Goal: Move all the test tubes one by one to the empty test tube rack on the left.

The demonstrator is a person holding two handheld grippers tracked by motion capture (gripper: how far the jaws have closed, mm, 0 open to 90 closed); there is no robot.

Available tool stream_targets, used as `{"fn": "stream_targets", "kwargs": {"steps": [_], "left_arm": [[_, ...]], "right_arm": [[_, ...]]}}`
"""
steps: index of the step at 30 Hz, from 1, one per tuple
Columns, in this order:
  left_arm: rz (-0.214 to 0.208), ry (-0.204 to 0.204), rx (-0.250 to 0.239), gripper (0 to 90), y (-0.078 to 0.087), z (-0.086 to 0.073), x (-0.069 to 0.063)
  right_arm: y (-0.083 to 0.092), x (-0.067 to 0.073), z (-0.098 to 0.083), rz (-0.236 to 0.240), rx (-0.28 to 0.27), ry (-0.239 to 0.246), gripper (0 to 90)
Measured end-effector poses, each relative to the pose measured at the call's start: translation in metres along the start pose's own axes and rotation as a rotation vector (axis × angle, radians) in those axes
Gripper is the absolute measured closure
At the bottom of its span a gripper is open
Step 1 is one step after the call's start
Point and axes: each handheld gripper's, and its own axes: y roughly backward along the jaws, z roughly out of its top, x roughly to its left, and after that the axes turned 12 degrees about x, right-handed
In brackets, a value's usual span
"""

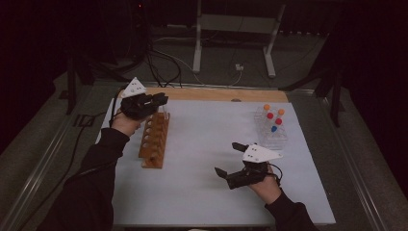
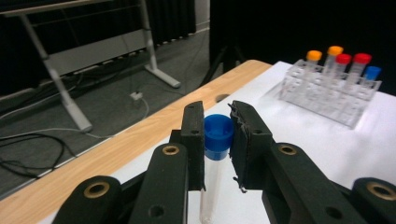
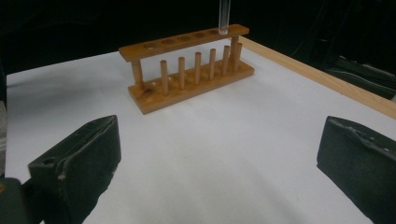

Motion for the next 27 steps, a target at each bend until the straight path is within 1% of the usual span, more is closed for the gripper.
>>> {"fn": "stream_targets", "kwargs": {"steps": [4, 6, 8, 9, 14, 16, 18, 19, 20, 25, 27], "left_arm": [[0.031, 0.021, 0.003, 77.3, 0.002, 0.000, 0.013], [0.052, 0.026, 0.005, 77.4, 0.002, 0.000, 0.020], [0.063, 0.041, 0.005, 77.3, 0.000, 0.000, 0.027], [0.076, 0.039, 0.012, 77.3, -0.001, 0.000, 0.030], [0.108, 0.067, 0.026, 77.3, -0.010, -0.003, 0.043], [0.130, 0.065, 0.043, 77.3, -0.015, -0.005, 0.047], [0.141, 0.073, 0.060, 77.3, -0.020, -0.008, 0.050], [0.145, 0.076, 0.064, 77.3, -0.023, -0.010, 0.051], [0.141, 0.085, 0.067, 77.3, -0.025, -0.011, 0.052], [0.137, 0.102, 0.078, 77.3, -0.034, -0.022, 0.053], [0.128, 0.119, 0.080, 77.3, -0.038, -0.027, 0.053]], "right_arm": [[0.000, 0.000, 0.000, 0.004, -0.002, -0.002, 0.0], [0.000, -0.001, 0.000, 0.004, -0.002, -0.003, 0.0], [0.000, -0.001, 0.000, 0.006, -0.002, -0.003, 0.0], [0.000, -0.001, 0.000, 0.006, -0.002, -0.003, 0.0], [-0.001, 0.000, 0.000, 0.008, 0.005, -0.004, 0.0], [-0.001, 0.000, -0.001, 0.011, 0.007, -0.002, 0.0], [-0.002, -0.001, -0.001, 0.010, 0.007, -0.001, 0.0], [-0.002, -0.001, -0.001, 0.010, 0.007, -0.001, 0.0], [-0.002, -0.001, -0.001, 0.011, 0.008, -0.002, 0.0], [-0.002, -0.001, -0.001, 0.014, 0.011, -0.001, 0.0], [-0.001, -0.001, -0.002, 0.015, 0.011, -0.001, 0.0]]}}
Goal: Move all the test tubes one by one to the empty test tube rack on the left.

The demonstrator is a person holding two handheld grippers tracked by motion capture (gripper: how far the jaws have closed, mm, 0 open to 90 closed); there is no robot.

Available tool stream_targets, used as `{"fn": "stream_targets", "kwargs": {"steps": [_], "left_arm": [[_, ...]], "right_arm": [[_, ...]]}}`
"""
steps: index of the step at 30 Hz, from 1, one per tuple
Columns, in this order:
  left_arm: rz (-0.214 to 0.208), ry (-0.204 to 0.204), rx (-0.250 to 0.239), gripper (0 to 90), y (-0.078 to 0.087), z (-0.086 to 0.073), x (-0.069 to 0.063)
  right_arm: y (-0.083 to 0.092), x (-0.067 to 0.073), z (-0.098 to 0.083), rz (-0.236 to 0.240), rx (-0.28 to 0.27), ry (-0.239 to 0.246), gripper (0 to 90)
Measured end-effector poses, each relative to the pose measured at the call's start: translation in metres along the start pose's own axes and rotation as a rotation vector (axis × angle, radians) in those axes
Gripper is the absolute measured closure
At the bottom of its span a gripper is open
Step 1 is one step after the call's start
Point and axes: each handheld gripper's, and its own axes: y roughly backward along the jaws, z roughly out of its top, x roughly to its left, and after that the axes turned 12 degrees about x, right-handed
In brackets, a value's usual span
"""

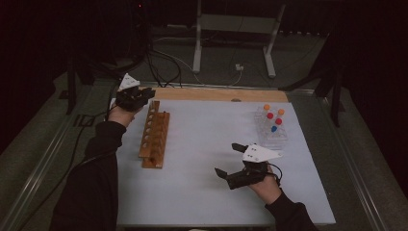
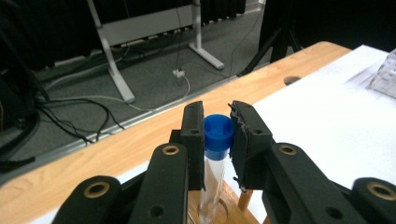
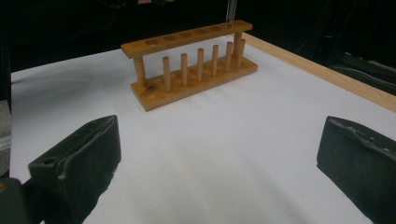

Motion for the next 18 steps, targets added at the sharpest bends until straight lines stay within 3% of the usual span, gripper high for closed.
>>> {"fn": "stream_targets", "kwargs": {"steps": [7, 18], "left_arm": [[-0.011, 0.021, 0.025, 77.3, -0.013, -0.016, 0.000], [0.001, 0.032, 0.031, 77.2, -0.023, -0.028, -0.001]], "right_arm": [[0.000, 0.000, 0.000, 0.003, 0.001, -0.005, 0.0], [0.000, 0.000, 0.000, 0.008, 0.005, -0.005, 0.0]]}}
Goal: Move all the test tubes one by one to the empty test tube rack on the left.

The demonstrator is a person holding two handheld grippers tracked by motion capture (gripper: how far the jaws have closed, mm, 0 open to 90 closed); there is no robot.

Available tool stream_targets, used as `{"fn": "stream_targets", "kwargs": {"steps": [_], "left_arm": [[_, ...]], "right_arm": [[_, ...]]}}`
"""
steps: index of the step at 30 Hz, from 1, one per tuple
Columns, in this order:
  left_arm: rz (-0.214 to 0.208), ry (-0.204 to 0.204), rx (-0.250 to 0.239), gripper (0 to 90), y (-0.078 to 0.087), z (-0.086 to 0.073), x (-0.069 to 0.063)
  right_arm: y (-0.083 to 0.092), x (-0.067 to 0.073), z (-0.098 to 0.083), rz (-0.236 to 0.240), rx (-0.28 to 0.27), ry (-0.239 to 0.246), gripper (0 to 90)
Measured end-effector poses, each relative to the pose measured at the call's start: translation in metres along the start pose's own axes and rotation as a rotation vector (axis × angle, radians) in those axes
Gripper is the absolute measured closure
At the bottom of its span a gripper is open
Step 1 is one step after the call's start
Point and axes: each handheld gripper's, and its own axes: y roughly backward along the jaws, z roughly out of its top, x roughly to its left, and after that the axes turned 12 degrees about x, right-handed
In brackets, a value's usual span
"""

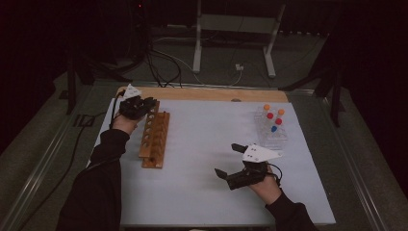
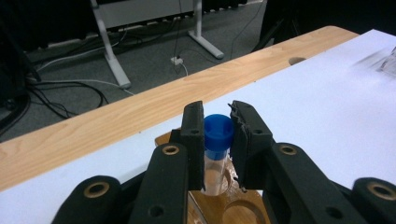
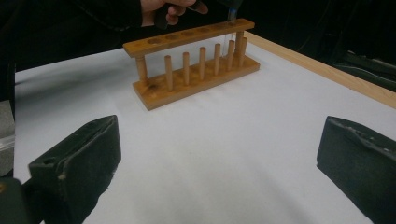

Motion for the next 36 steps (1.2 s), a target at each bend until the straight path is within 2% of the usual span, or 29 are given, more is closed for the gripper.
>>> {"fn": "stream_targets", "kwargs": {"steps": [7, 10, 15, 18, 22, 23, 25, 27, 30, 32, 36], "left_arm": [[-0.007, 0.025, -0.017, 77.0, -0.001, -0.004, 0.001], [0.000, 0.015, -0.011, 76.9, -0.001, -0.004, 0.000], [-0.016, 0.018, 0.010, 75.0, -0.002, -0.001, 0.001], [-0.026, 0.019, 0.021, 63.0, 0.000, 0.001, 0.000], [-0.053, 0.046, -0.029, 49.8, 0.014, 0.004, 0.000], [-0.064, 0.050, -0.040, 48.5, 0.018, 0.005, 0.000], [-0.085, 0.048, -0.048, 39.4, 0.026, 0.005, -0.002], [-0.099, 0.040, -0.069, 38.0, 0.034, 0.004, -0.005], [-0.150, 0.042, -0.104, 34.5, 0.045, 0.002, -0.010], [-0.162, 0.044, -0.110, 26.4, 0.052, 0.000, -0.014], [-0.216, 0.029, -0.106, 16.2, 0.063, -0.005, -0.026]], "right_arm": [[0.001, 0.000, 0.000, -0.001, -0.001, -0.001, 0.0], [0.001, 0.000, 0.000, 0.000, -0.002, 0.000, 0.0], [0.001, -0.001, 0.000, 0.000, -0.002, -0.007, 0.0], [0.002, -0.002, 0.000, 0.002, -0.006, -0.010, 0.0], [0.005, -0.004, 0.001, -0.001, -0.012, -0.005, 0.0], [0.005, -0.005, 0.001, -0.003, -0.017, -0.005, 0.0], [0.007, -0.007, 0.001, -0.005, -0.020, -0.008, 0.0], [0.008, -0.010, 0.001, -0.006, -0.020, -0.011, 0.0], [0.012, -0.014, 0.001, -0.022, -0.030, -0.015, 0.0], [0.016, -0.017, 0.001, -0.035, -0.036, -0.023, 0.0], [0.023, -0.026, 0.000, -0.062, -0.050, -0.042, 0.0]]}}
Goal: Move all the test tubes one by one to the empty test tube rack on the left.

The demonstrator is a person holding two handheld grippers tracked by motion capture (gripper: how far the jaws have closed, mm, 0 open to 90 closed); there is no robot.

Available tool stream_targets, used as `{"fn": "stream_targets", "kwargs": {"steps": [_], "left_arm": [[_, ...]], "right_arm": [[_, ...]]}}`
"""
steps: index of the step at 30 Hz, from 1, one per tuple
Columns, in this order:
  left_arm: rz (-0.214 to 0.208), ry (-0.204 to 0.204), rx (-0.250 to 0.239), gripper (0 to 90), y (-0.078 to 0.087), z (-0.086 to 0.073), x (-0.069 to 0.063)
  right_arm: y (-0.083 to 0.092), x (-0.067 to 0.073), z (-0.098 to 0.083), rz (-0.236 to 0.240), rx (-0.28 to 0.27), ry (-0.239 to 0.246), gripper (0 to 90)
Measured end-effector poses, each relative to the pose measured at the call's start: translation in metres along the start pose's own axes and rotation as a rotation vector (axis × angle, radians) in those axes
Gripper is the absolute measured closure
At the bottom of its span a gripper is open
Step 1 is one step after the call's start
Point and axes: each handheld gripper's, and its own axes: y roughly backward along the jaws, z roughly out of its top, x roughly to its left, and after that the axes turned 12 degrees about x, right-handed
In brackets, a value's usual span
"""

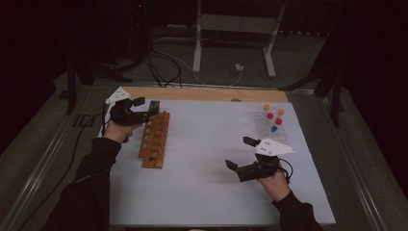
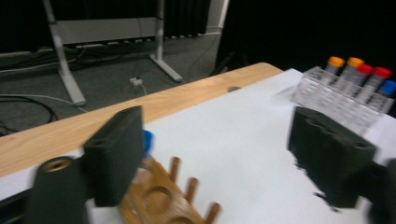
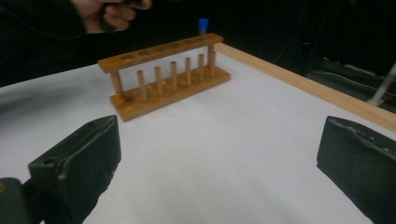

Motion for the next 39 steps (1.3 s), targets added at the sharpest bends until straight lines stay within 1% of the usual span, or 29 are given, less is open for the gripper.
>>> {"fn": "stream_targets", "kwargs": {"steps": [1, 3, 4, 5, 7, 8, 9, 10, 11, 12, 13, 15, 16, 18, 20, 21, 23, 24, 26, 27, 29, 30, 32, 33, 34, 35, 37, 38, 39], "left_arm": [[-0.013, -0.005, 0.000, 16.0, 0.002, -0.002, -0.004], [-0.033, -0.010, 0.002, 9.8, 0.007, -0.005, -0.011], [-0.036, -0.017, 0.006, 9.4, 0.009, -0.007, -0.015], [-0.045, -0.025, 0.006, 9.4, 0.011, -0.009, -0.018], [-0.078, -0.037, 0.013, 4.6, 0.016, -0.014, -0.026], [-0.086, -0.041, 0.021, 4.5, 0.017, -0.017, -0.030], [-0.094, -0.051, 0.026, 4.5, 0.019, -0.019, -0.034], [-0.108, -0.060, 0.028, 4.1, 0.021, -0.022, -0.037], [-0.113, -0.063, 0.032, 2.6, 0.022, -0.025, -0.040], [-0.120, -0.061, 0.034, 2.6, 0.023, -0.028, -0.042], [-0.140, -0.058, 0.033, 2.6, 0.024, -0.032, -0.044], [-0.155, -0.052, 0.042, 2.3, 0.026, -0.039, -0.047], [-0.160, -0.052, 0.046, 2.3, 0.026, -0.042, -0.048], [-0.157, -0.067, 0.055, 2.3, 0.027, -0.049, -0.052], [-0.164, -0.069, 0.058, 2.3, 0.028, -0.054, -0.056], [-0.167, -0.069, 0.056, 2.3, 0.029, -0.056, -0.057], [-0.168, -0.079, 0.060, 2.3, 0.031, -0.059, -0.061], [-0.165, -0.089, 0.061, 2.3, 0.032, -0.061, -0.063], [-0.162, -0.100, 0.069, 2.3, 0.034, -0.063, -0.067], [-0.164, -0.099, 0.068, 2.3, 0.035, -0.064, -0.068], [-0.169, -0.101, 0.069, 2.3, 0.037, -0.066, -0.070], [-0.166, -0.102, 0.069, 2.3, 0.037, -0.067, -0.070], [-0.172, -0.100, 0.067, 2.3, 0.039, -0.068, -0.070], [-0.170, -0.099, 0.065, 2.3, 0.039, -0.068, -0.070], [-0.171, -0.099, 0.065, 2.3, 0.040, -0.069, -0.071], [-0.173, -0.100, 0.065, 2.3, 0.040, -0.069, -0.070], [-0.172, -0.102, 0.067, 2.3, 0.039, -0.069, -0.071], [-0.173, -0.102, 0.069, 2.3, 0.039, -0.069, -0.071], [-0.173, -0.104, 0.071, 2.3, 0.038, -0.069, -0.071]], "right_arm": [[0.002, -0.003, 0.000, -0.010, -0.003, -0.004, 0.0], [0.005, -0.009, -0.001, -0.024, 0.000, -0.014, 0.0], [0.007, -0.011, -0.001, -0.030, 0.002, -0.021, 0.0], [0.009, -0.014, -0.001, -0.042, 0.001, -0.024, 0.0], [0.016, -0.023, -0.002, -0.082, -0.003, -0.035, 0.0], [0.018, -0.025, -0.003, -0.096, -0.008, -0.043, 0.0], [0.018, -0.025, -0.003, -0.096, -0.008, -0.043, 0.0], [0.021, -0.028, -0.003, -0.111, -0.012, -0.048, 0.0], [0.026, -0.033, -0.005, -0.157, -0.025, -0.052, 0.0], [0.027, -0.035, -0.005, -0.172, -0.028, -0.058, 0.0], [0.027, -0.035, -0.005, -0.172, -0.028, -0.058, 0.0], [0.032, -0.041, -0.007, -0.201, -0.035, -0.073, 0.0], [0.034, -0.044, -0.009, -0.221, -0.037, -0.085, 0.0], [0.038, -0.050, -0.011, -0.239, -0.041, -0.100, 0.0], [0.041, -0.055, -0.013, -0.276, -0.036, -0.111, 0.0], [0.042, -0.058, -0.014, -0.279, -0.033, -0.119, 0.0], [0.045, -0.064, -0.017, -0.306, -0.030, -0.140, 0.0], [0.046, -0.067, -0.018, -0.302, -0.033, -0.142, 0.0], [0.047, -0.071, -0.021, -0.338, -0.016, -0.159, 0.0], [0.047, -0.074, -0.023, -0.338, -0.008, -0.166, 0.0], [0.046, -0.078, -0.026, -0.353, 0.008, -0.186, 0.6], [0.045, -0.080, -0.028, -0.354, 0.012, -0.195, 5.7], [0.043, -0.083, -0.033, -0.365, 0.013, -0.214, 11.7], [0.042, -0.085, -0.034, -0.368, 0.023, -0.223, 15.5], [0.039, -0.088, -0.038, -0.379, 0.054, -0.235, 21.7], [0.039, -0.088, -0.038, -0.379, 0.054, -0.235, 21.7], [0.033, -0.092, -0.044, -0.392, 0.086, -0.265, 29.7], [0.032, -0.094, -0.045, -0.396, 0.097, -0.271, 32.7], [0.032, -0.094, -0.045, -0.396, 0.097, -0.271, 32.7]]}}
